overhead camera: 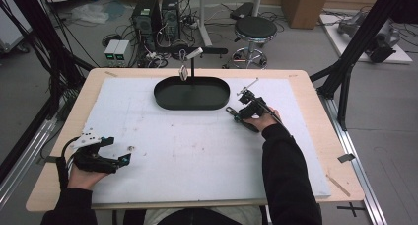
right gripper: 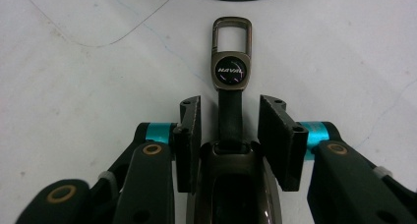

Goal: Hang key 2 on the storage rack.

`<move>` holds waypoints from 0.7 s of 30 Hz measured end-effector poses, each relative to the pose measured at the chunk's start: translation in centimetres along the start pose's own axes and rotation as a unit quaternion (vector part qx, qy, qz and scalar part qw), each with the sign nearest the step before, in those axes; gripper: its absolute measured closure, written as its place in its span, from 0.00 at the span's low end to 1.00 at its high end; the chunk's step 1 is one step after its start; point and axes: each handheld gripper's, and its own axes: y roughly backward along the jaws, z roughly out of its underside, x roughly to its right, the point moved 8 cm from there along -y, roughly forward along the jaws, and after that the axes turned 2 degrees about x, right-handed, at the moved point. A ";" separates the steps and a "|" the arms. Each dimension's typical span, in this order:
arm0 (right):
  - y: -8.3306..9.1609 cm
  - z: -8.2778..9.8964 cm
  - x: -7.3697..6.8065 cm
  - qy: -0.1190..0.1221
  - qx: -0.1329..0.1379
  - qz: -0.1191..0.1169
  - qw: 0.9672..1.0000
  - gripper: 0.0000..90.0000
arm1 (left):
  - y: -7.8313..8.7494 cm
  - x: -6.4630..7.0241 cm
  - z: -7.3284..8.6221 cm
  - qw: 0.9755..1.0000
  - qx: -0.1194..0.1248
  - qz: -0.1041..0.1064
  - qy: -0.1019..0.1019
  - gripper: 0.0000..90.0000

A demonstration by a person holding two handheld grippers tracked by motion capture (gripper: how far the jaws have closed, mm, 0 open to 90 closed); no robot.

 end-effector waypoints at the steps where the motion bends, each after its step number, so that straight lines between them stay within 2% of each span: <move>1: -0.1 -0.1 0.0 0.003 0.003 0.003 1.000 0.72 | 0.0 0.0 0.0 1.000 -0.001 0.000 -0.001 0.02; 3: -0.1 -0.2 0.0 0.005 0.005 0.006 1.000 0.75 | 0.0 -0.1 0.0 1.000 -0.001 0.000 -0.001 0.02; 4: -0.1 -0.3 -0.3 0.010 0.004 0.006 1.000 0.88 | 0.0 -0.1 0.0 1.000 -0.001 0.000 -0.002 0.02; 5: -0.1 -0.3 -0.3 0.010 0.004 0.006 1.000 0.88 | 0.0 -0.1 0.0 1.000 -0.001 0.000 -0.001 0.02; 6: -0.2 -0.4 -0.4 0.021 0.000 0.014 1.000 0.90 | 0.0 0.0 0.0 1.000 -0.001 0.001 -0.001 0.02; 8: -0.2 -0.4 -0.5 0.021 -0.001 0.017 1.000 0.91 | 0.0 0.0 0.0 1.000 -0.001 0.001 -0.002 0.02; 17: 0.0 -0.4 -0.3 0.003 0.004 0.022 1.000 0.94 | -0.1 0.0 0.0 1.000 -0.001 0.003 -0.002 0.02; 21: 0.5 -0.4 -0.6 -0.011 0.010 0.015 1.000 0.94 | -0.1 0.0 0.0 1.000 0.000 0.004 -0.004 0.02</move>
